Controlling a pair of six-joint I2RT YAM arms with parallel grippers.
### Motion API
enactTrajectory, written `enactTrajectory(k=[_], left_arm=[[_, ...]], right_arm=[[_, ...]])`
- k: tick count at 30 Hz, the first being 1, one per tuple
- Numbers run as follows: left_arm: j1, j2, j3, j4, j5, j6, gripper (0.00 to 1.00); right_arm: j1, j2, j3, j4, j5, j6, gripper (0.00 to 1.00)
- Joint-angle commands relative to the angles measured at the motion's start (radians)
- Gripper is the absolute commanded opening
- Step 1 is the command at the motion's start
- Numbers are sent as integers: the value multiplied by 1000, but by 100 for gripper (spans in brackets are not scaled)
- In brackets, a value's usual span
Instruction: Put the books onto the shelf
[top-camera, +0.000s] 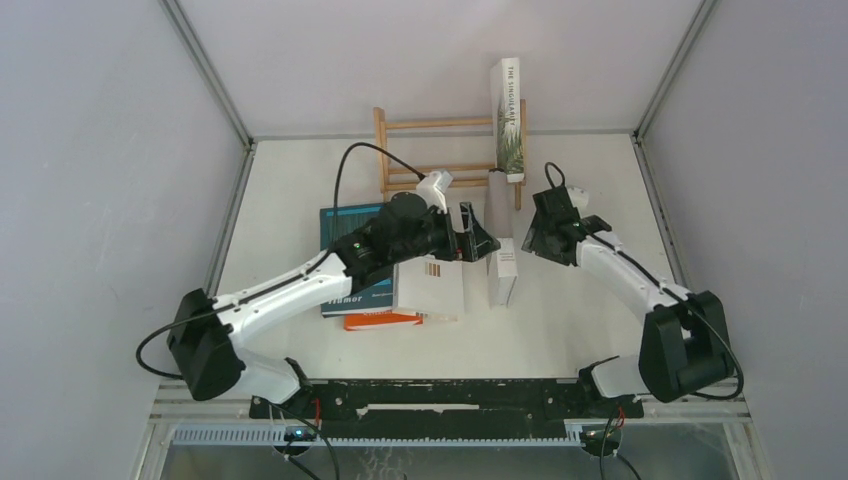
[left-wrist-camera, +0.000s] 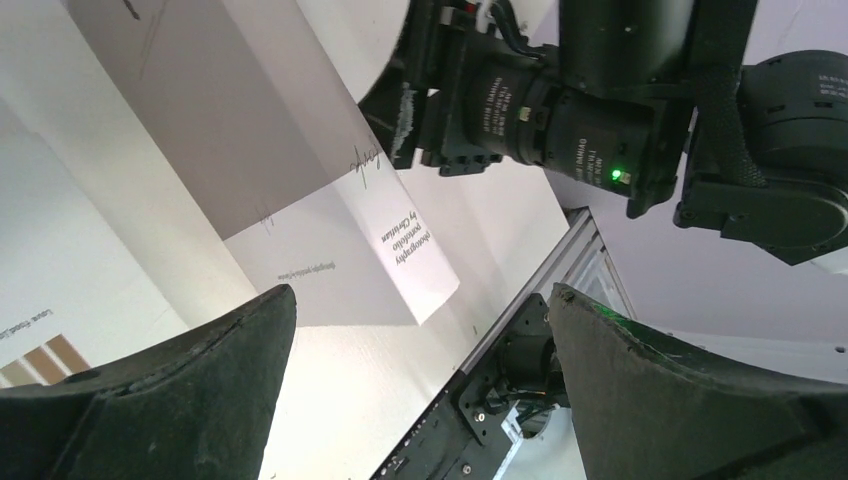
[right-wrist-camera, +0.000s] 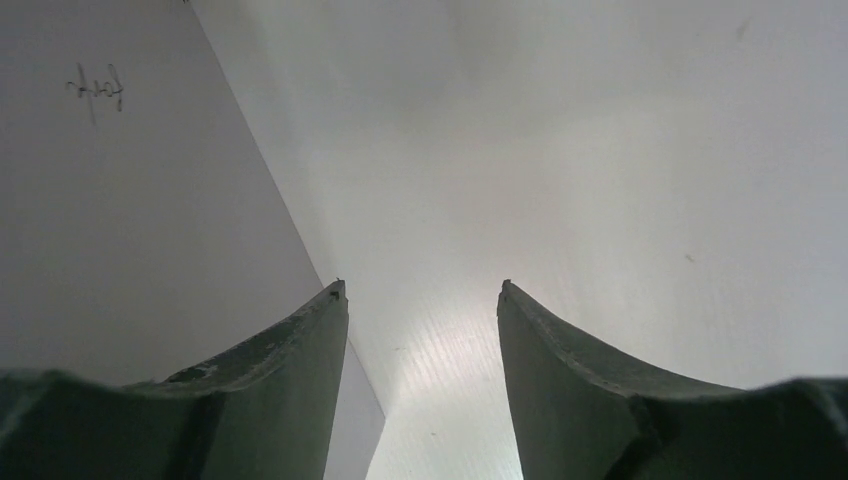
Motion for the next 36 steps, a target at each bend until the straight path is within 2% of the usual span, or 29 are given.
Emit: enactTrajectory(k=[1, 5, 12, 21, 28, 36], left_arm=[[-16, -113, -56, -41, -82, 33, 100], [-29, -179, -101, -60, -150, 45, 100], [-36, -273, -127, -130, -241, 69, 100], [-37, -389, -198, -174, -288, 52, 100], [-37, -424, -194, -220, -311, 60, 100], [-38, -460, -202, -257, -330, 53, 100]], right_arm=[[-8, -113, 41, -76, 65, -17, 65], [-8, -200, 66, -109, 86, -22, 66], [23, -275, 227, -160, 83, -85, 70], [137, -151, 443, -223, 17, -160, 73], [221, -4, 600, -328, 13, -194, 75], [247, 136, 678, -406, 1, -233, 76]])
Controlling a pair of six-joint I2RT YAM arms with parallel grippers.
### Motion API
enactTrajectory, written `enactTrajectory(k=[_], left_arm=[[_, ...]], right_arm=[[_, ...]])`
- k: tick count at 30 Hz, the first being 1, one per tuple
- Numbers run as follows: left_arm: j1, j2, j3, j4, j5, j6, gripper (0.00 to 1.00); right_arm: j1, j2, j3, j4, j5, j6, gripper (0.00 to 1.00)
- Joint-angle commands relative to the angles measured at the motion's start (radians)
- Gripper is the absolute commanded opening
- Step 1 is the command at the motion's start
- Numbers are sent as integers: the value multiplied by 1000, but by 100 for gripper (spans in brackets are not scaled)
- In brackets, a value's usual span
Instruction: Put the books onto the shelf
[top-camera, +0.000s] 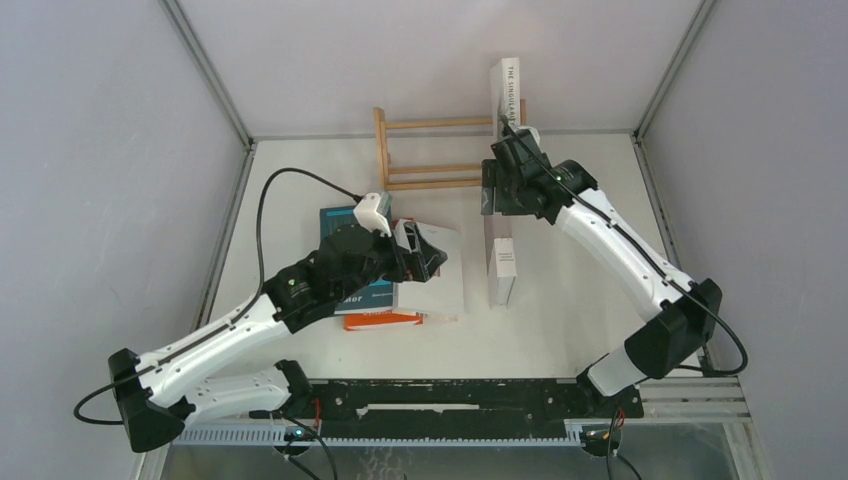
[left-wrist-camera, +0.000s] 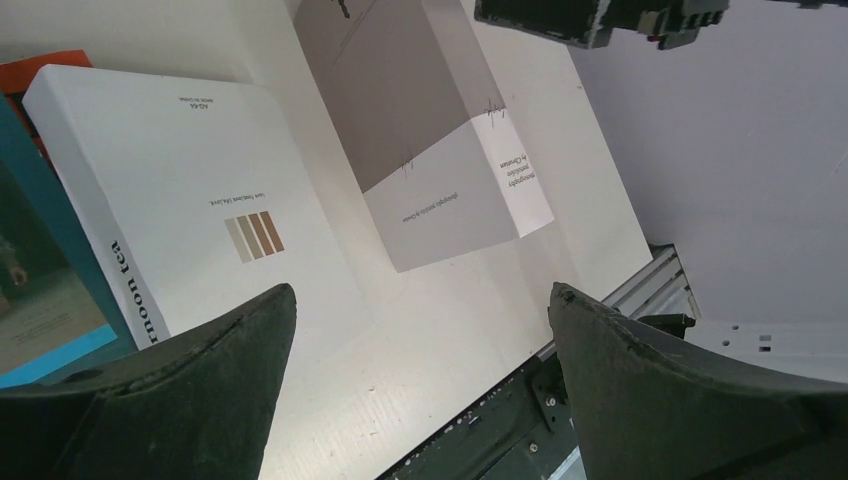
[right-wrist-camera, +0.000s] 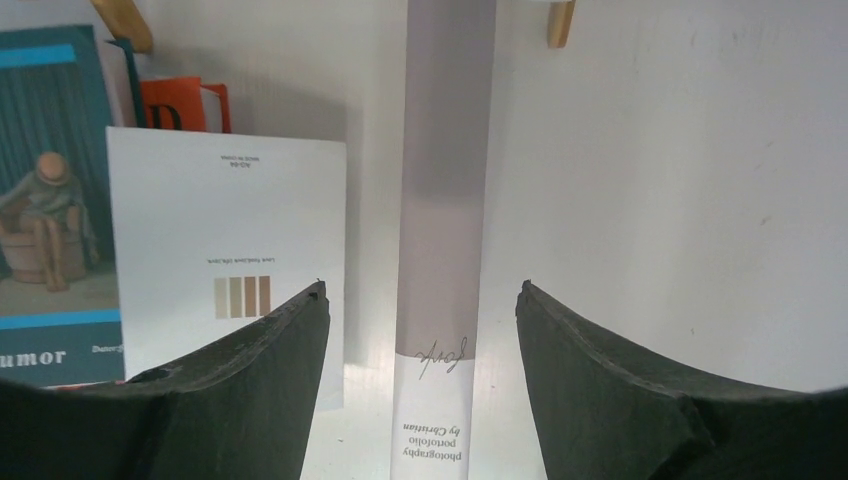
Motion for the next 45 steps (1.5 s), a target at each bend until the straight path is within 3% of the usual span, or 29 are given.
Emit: enactTrajectory(k=[1, 27, 34, 38, 41, 45], left_arm=[[-3, -43, -20, -6, -32, 16, 100], [6, -32, -18, -13, -36, 26, 100], [7, -33, -34, -17, -38, 15, 100], [10, -43, -56, -4, -44, 7, 100], [12, -39, -52, -9, -36, 4, 100], [17, -39, -38, -28, -32, 1, 100]], right_arm=[[10, 47, 50, -55, -1, -46, 76], [-19, 231, 12, -34, -43, -69, 73], [-18, 247, -21, -16, -42, -73, 58], [-18, 248, -50, -6, -39, -75, 42], [-16, 221, -67, -1, -30, -74, 24], [-6, 180, -55, -21, -15, -71, 22]])
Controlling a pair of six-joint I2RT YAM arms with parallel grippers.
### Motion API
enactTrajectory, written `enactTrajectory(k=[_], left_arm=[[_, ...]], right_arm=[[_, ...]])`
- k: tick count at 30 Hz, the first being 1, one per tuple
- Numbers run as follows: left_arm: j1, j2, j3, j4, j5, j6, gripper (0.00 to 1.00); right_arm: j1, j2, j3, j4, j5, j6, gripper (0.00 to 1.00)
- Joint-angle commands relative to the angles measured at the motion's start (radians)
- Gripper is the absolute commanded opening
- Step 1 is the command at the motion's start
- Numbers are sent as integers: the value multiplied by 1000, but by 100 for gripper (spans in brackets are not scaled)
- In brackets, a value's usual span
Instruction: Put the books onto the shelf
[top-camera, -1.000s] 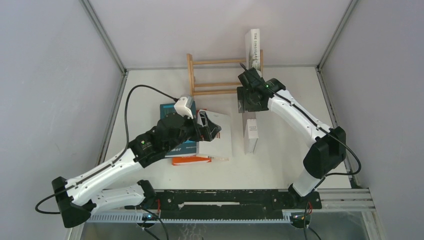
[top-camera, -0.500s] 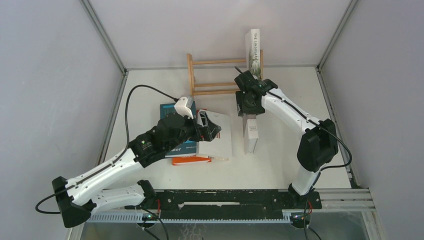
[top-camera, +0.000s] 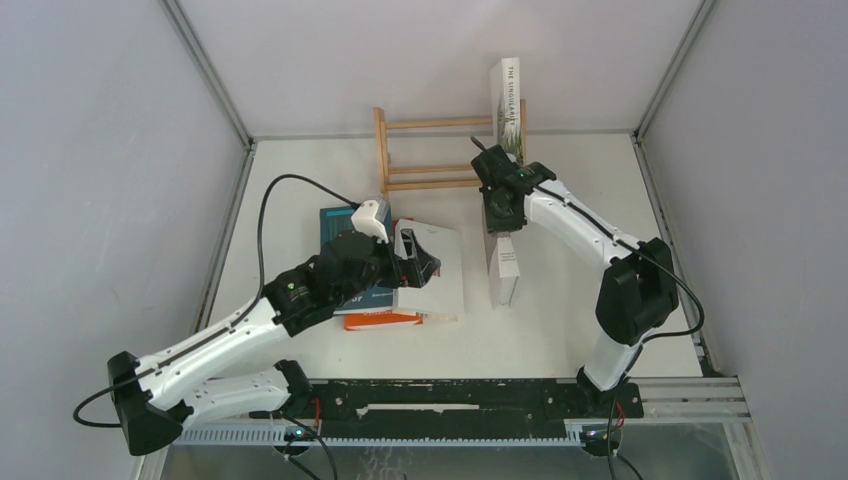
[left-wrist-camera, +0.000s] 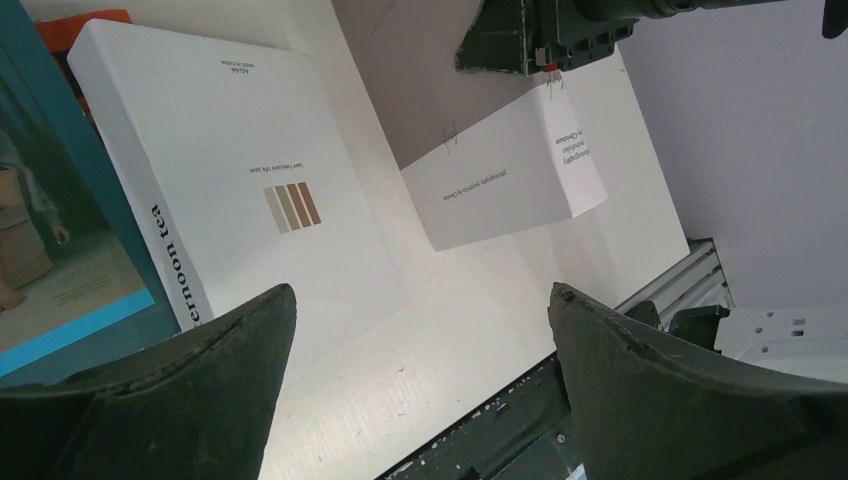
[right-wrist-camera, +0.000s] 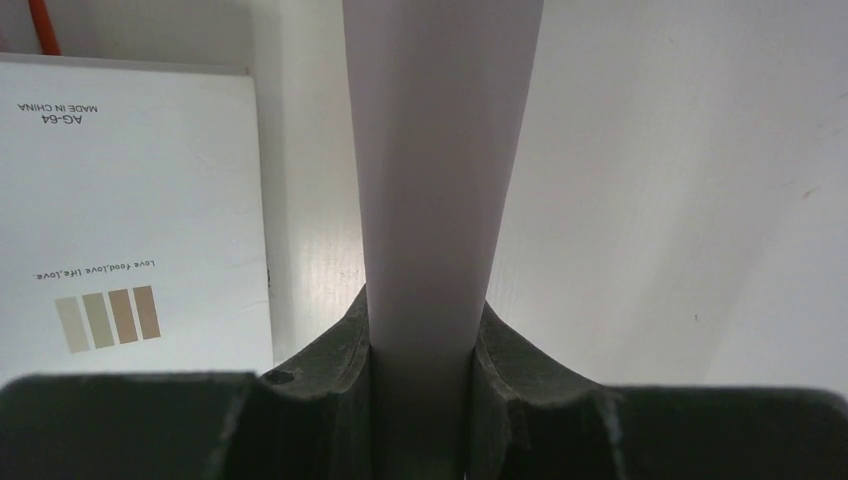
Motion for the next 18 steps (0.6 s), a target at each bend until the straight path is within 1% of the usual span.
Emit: enactTrajectory(k=[1, 9, 14, 18], left_arm=[[9, -13, 12, 8, -7, 5, 100], [19, -43, 10, -10, -28, 4, 100], [24, -56, 19, -19, -26, 0, 100], [30, -62, 27, -42, -26, 3, 100]], right_arm=[[16, -69, -3, -9, 31, -11, 22], [78, -166, 10, 9, 108, -10, 22], [109, -214, 70, 26, 148, -29, 22], [125, -220, 139, 50, 174, -47, 22]])
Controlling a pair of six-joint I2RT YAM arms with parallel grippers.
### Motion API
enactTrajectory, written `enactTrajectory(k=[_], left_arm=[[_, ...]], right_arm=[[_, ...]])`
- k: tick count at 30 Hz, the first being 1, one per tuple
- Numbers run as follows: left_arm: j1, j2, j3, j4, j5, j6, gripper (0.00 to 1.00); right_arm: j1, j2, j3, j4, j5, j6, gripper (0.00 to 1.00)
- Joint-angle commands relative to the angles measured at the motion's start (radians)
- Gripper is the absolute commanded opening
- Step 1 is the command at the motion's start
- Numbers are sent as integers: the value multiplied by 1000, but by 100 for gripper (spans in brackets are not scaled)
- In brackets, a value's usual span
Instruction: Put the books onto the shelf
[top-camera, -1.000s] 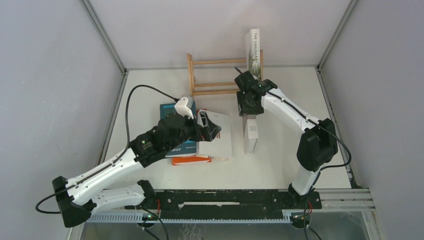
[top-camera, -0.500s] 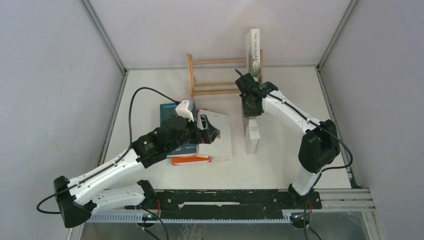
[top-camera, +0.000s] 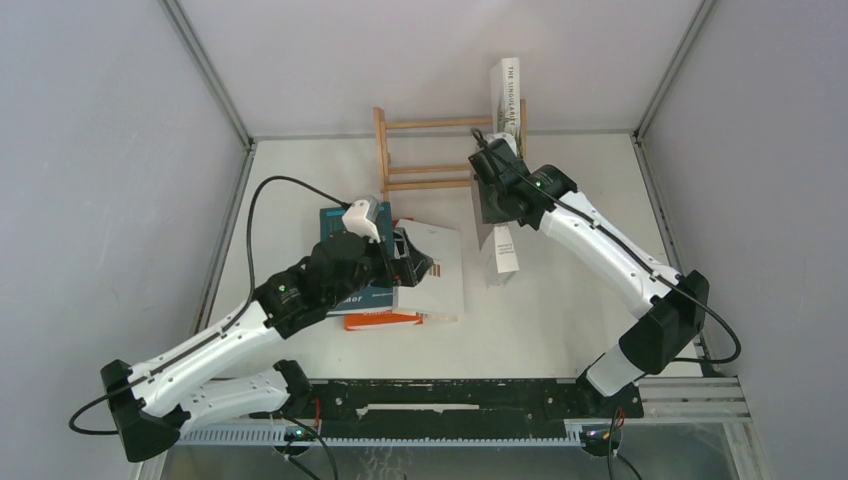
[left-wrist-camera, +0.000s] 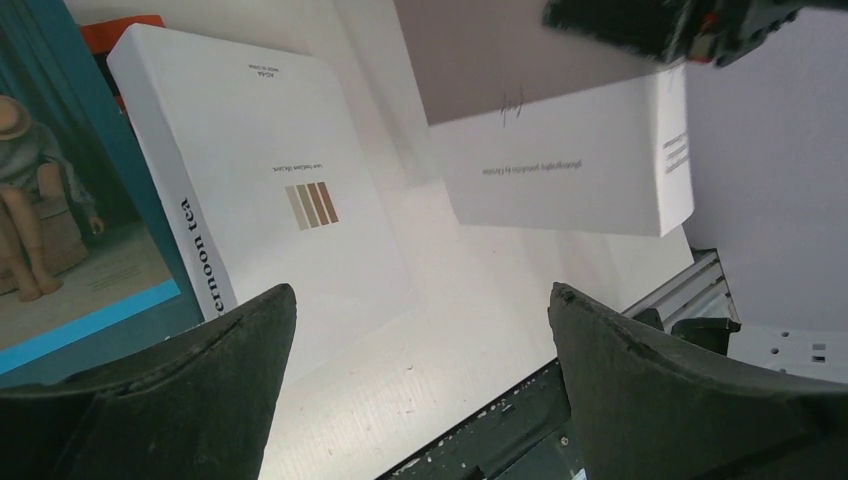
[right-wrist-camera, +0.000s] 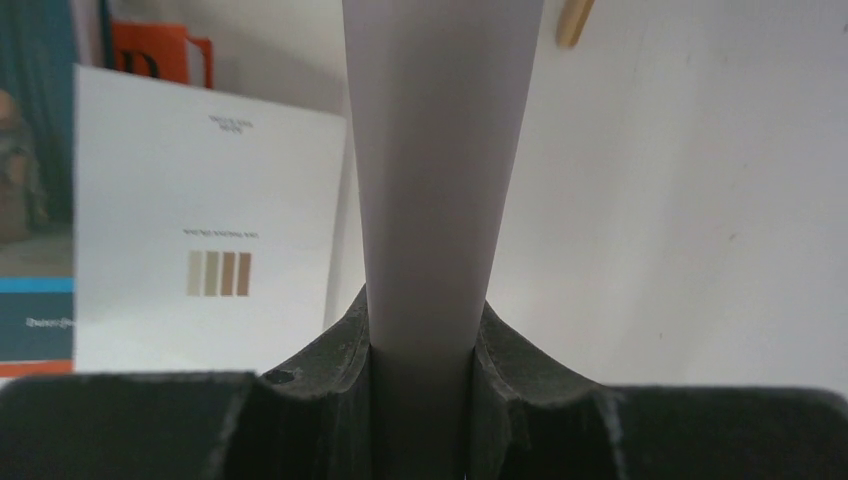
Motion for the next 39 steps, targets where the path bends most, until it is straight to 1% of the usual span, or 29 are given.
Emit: enactTrajectory(k=[1, 8, 15, 19, 29, 39], left_arm=[[11, -26, 26, -12, -16, 3, 100], [31, -64, -1, -16, -17, 9, 100], [71, -86, -3, -33, 10, 5, 100], [93, -89, -5, -40, 29, 3, 100], [119, -101, -35, -27, 44, -7, 100], [134, -34, -30, -4, 59, -13, 100]], right_arm=[[19, -41, 116, 78, 74, -40, 22], [29, 2, 196, 227, 141, -100, 23], [16, 127, 340, 337, 178, -194, 23], [-10, 193, 396, 393, 174, -225, 23], [-84, 300, 443, 557, 143, -302, 23], [-163, 370, 488, 626, 75, -312, 23]])
